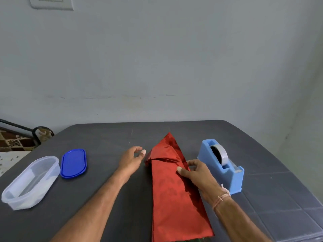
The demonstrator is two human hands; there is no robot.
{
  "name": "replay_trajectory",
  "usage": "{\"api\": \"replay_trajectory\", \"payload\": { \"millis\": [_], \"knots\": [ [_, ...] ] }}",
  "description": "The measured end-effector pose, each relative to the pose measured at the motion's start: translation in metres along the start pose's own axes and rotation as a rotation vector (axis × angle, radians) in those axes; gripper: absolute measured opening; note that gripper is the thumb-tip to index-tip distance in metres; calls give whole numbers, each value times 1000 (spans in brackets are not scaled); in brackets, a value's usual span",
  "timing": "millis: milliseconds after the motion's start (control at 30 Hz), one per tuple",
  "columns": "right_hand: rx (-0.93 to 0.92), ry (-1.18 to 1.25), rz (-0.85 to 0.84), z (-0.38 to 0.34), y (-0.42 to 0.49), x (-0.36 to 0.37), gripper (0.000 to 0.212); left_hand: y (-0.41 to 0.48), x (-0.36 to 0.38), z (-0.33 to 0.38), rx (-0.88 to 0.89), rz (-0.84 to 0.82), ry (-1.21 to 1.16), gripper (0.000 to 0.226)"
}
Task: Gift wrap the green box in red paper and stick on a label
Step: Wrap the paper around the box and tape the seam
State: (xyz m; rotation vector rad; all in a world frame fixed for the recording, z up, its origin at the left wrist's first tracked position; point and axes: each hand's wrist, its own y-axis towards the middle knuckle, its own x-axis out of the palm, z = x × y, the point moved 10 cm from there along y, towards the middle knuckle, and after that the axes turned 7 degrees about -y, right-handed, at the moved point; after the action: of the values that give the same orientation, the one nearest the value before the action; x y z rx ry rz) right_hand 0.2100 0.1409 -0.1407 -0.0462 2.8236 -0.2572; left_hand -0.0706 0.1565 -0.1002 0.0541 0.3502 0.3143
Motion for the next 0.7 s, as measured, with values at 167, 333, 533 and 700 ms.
{"api": "replay_trajectory", "payload": {
  "millis": [167,333,533,700],
  "knots": [
    [-8,-1,-29,7,6,2,51,31,27,-9,-165,-198,-84,25],
    [-33,-10,-49,6,4,3,46,47,32,-19,-225,-286,-110,20],
    [-33,42,-75,7,3,5,52,54,42,-23,-239,-367,-135,20],
    [-34,105,-69,7,0,4,55,68,49,-11,-196,-366,-202,14]
  ]
}}
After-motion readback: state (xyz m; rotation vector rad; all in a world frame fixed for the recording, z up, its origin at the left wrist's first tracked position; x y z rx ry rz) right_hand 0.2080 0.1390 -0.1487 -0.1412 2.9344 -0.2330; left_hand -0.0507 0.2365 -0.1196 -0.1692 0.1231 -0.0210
